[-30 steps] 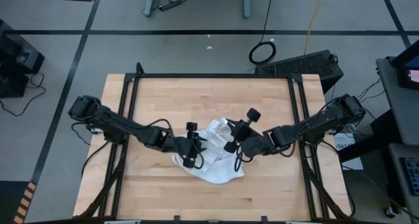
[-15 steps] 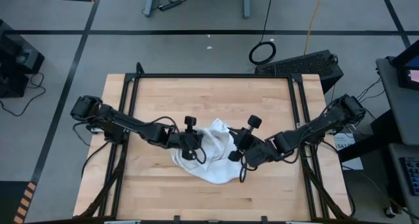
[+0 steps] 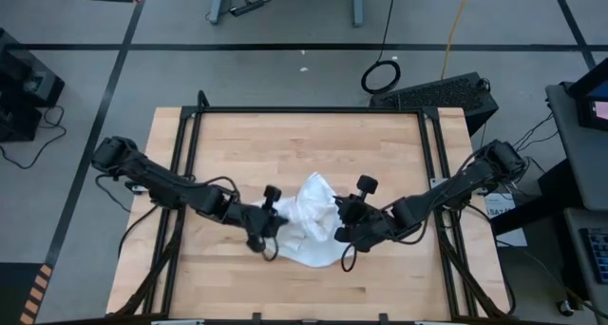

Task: Roll towel
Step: Roll the towel

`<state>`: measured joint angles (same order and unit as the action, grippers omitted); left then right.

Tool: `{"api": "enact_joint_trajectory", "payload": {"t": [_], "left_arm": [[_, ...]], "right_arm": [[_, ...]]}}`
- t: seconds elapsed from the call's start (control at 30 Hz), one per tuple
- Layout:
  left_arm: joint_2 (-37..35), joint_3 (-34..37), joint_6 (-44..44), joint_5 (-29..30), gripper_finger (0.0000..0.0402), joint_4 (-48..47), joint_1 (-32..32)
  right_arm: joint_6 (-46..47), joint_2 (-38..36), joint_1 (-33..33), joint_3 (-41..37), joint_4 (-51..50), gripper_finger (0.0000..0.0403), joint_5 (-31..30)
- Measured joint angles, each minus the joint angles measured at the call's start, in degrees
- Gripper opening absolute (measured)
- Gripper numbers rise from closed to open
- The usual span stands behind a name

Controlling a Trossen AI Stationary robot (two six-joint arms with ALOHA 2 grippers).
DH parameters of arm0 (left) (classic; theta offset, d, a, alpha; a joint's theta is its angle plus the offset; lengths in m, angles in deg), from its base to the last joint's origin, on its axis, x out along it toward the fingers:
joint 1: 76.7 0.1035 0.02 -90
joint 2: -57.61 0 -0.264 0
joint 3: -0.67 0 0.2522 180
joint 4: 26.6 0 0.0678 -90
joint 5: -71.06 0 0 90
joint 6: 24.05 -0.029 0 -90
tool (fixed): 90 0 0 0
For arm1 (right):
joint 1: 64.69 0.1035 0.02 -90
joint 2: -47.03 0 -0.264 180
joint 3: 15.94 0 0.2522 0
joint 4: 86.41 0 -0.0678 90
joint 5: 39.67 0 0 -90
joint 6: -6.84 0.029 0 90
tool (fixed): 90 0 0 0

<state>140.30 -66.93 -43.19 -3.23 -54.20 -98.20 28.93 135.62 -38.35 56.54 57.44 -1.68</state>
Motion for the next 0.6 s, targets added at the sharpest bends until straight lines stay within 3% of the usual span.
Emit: {"api": "enact_joint_trajectory", "payload": {"t": [0.3, 0.6], "left_arm": [[-1.7, 0.0, -5.6, -8.2, 0.0004, 3.9, -2.6], [-1.6, 0.0, -4.2, -6.6, 0.0004, 2.2, 1.2]], "right_arm": [[0.7, 2.3, 0.5, 0.0, -2.0, 0.0017, 4.3], [5.2, 3.3, 2.9, 0.0, -8.4, 0.0083, 5.9]]}}
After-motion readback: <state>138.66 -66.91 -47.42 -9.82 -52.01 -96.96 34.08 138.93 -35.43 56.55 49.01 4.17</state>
